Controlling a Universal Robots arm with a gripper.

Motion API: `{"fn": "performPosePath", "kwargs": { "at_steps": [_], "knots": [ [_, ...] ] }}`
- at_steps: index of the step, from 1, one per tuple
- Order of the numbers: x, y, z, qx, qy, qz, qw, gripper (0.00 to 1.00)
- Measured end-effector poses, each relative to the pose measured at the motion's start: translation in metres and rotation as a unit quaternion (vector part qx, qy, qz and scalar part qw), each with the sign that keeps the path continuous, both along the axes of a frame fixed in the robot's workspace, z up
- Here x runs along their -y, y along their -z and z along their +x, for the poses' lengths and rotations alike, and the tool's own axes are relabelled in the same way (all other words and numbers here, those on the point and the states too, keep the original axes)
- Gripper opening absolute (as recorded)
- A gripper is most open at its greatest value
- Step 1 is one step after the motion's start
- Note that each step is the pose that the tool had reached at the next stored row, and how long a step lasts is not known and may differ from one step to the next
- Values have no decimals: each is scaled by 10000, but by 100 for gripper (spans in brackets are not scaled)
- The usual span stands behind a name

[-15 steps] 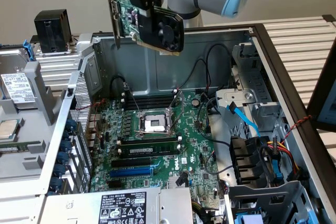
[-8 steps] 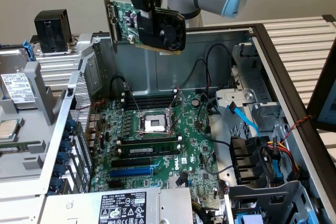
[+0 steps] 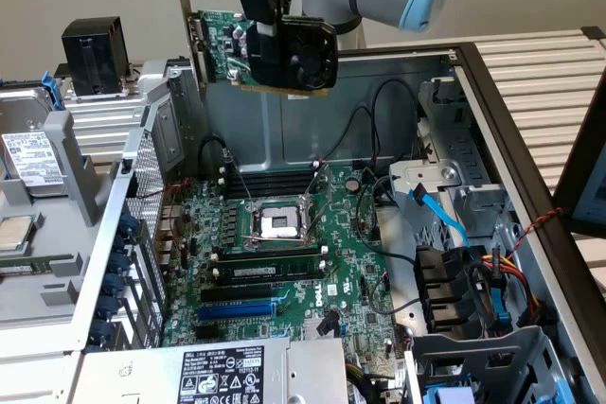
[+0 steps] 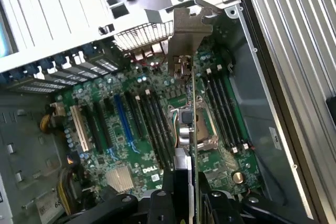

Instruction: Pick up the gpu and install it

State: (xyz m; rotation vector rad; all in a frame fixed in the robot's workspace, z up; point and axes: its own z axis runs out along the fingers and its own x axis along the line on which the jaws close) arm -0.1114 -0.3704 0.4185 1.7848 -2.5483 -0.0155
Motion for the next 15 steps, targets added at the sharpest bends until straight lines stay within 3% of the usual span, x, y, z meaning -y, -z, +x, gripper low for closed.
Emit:
{"fn": "performPosePath", "kwargs": {
  "at_steps": [5, 11, 12, 15],
  "knots": [
    [0, 12, 0, 0, -455, 7, 9990, 27],
    [0, 26, 0, -6, -998, 11, 9950, 27],
    [0, 27, -1, -11, -1061, 11, 9944, 27],
    [0, 26, -1, -14, -1069, 11, 9943, 27]
  ]
}}
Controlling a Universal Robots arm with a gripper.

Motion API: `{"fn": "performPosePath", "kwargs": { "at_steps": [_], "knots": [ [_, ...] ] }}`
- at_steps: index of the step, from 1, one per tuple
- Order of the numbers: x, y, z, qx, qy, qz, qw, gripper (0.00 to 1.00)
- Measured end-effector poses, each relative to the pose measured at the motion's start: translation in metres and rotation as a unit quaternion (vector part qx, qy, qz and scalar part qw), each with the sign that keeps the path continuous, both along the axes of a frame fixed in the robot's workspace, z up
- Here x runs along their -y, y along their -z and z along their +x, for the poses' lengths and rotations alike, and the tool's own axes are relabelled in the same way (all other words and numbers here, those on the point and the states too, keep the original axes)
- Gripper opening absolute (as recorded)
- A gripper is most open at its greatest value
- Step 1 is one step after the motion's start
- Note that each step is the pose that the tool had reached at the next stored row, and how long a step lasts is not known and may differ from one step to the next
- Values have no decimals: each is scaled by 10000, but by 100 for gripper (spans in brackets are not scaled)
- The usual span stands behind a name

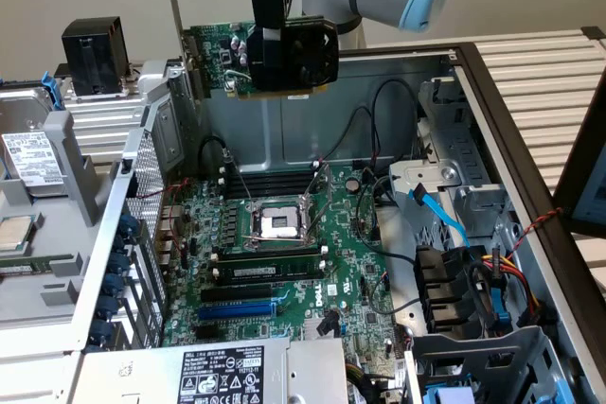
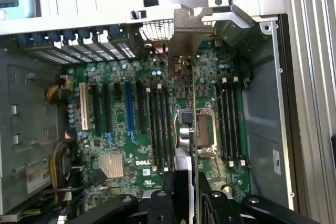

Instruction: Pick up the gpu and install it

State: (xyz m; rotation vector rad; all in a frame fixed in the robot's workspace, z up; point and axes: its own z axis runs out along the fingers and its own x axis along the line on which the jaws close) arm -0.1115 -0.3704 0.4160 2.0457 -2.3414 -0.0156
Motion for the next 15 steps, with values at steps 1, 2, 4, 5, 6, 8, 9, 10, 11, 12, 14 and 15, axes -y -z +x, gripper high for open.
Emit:
{"fn": "performPosePath", "kwargs": {
  "at_steps": [1, 2, 4, 5, 6, 8, 9, 10, 11, 12, 14, 15],
  "knots": [
    [0, 1, 1, 0, -1, 0, 10000, 27],
    [0, 1, 1, 0, -1, 0, 10000, 27],
    [0, 1, -4, 0, -1, 1, 10000, 27],
    [2, 1, -16, 0, -1, 1, 10000, 27],
    [6, 1, -29, 0, -1, 1, 10000, 27],
    [23, 5, -66, 1, -12, 2, 10000, 27],
    [29, 10, -85, 2, -19, 2, 10000, 27],
    [40, 18, -94, 2, -28, 2, 10000, 27],
    [56, 30, -102, 2, -36, 4, 10000, 27],
    [80, 45, -110, 2, -42, 12, 10000, 27],
    [126, 81, -115, -3, -51, 29, 10000, 27],
    [151, 98, -116, -9, -54, 36, 10000, 27]
  ]
}}
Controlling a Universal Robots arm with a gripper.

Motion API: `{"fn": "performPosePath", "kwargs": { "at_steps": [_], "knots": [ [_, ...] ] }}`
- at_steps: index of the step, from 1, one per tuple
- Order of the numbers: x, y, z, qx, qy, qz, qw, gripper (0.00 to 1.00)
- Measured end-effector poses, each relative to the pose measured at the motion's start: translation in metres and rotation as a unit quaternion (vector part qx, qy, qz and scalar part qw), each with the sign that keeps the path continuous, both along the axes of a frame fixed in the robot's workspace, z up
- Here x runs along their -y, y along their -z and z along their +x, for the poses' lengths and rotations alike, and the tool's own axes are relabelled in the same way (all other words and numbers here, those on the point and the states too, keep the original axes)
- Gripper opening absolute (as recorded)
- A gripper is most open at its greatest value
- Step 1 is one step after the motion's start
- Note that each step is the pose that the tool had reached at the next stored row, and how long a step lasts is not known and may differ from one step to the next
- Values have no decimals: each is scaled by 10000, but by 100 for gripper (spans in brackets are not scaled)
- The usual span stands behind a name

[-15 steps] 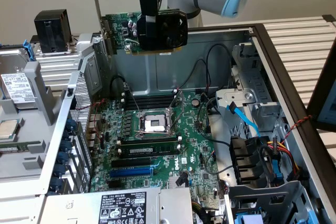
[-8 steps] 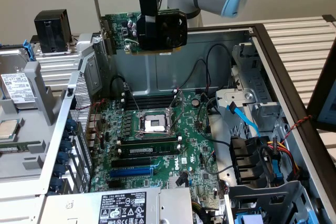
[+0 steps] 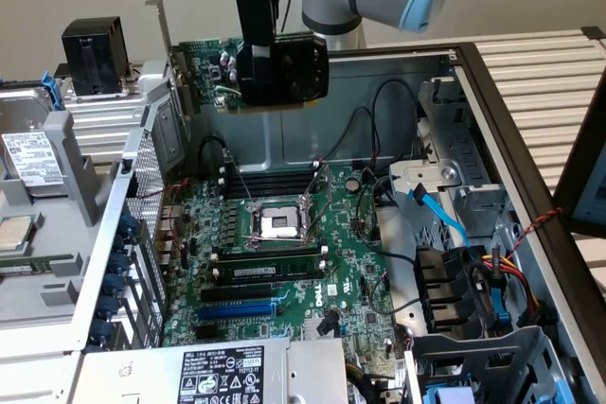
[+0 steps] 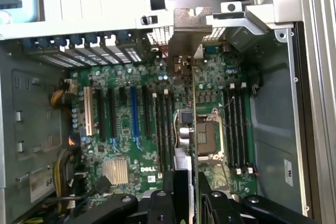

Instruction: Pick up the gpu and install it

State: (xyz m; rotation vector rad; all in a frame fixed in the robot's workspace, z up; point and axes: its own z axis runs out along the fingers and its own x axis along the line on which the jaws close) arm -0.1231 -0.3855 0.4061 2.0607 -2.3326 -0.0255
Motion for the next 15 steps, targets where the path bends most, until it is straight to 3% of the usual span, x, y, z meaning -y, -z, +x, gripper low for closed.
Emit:
{"fn": "performPosePath", "kwargs": {
  "at_steps": [5, 15],
  "knots": [
    [162, 89, -3, -38, -1, 4, 10000, 27],
    [385, 271, -30, -84, -1, 4, 10000, 27]
  ]
}}
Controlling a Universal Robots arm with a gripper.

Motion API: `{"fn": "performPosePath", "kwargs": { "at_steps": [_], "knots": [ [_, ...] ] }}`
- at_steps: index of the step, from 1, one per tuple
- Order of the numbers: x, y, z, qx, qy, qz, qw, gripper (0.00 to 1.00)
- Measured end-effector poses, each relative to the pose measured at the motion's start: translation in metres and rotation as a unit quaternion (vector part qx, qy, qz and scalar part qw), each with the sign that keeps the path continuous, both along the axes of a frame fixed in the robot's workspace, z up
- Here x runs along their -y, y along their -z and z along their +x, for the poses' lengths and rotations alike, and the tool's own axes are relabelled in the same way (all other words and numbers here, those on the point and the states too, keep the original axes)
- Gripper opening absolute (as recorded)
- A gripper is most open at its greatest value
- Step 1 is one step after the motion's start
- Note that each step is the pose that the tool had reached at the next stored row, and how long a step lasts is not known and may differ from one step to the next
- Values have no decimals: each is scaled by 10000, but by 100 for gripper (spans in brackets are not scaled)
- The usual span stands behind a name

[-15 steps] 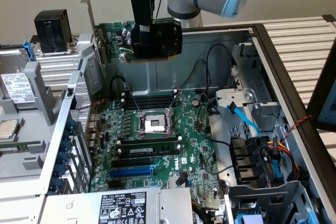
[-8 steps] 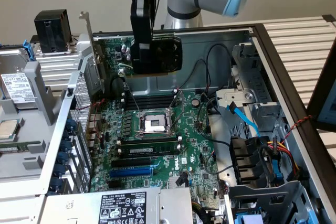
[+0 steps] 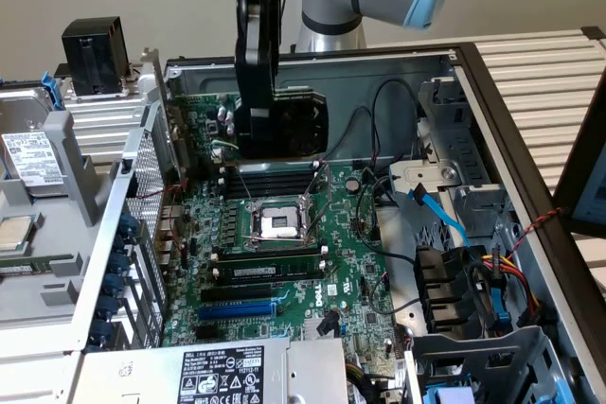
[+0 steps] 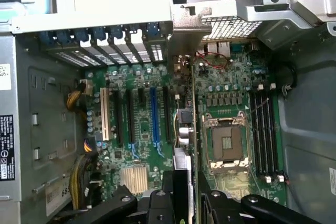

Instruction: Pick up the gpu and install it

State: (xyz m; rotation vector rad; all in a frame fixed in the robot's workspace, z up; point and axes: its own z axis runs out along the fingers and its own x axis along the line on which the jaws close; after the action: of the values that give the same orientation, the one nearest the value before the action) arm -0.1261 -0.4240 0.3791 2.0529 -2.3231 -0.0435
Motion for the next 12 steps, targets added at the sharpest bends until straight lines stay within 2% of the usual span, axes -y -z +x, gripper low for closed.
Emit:
{"fn": "performPosePath", "kwargs": {
  "at_steps": [12],
  "knots": [
    [224, 219, -97, -45, 0, 0, 10000, 27]
  ]
}}
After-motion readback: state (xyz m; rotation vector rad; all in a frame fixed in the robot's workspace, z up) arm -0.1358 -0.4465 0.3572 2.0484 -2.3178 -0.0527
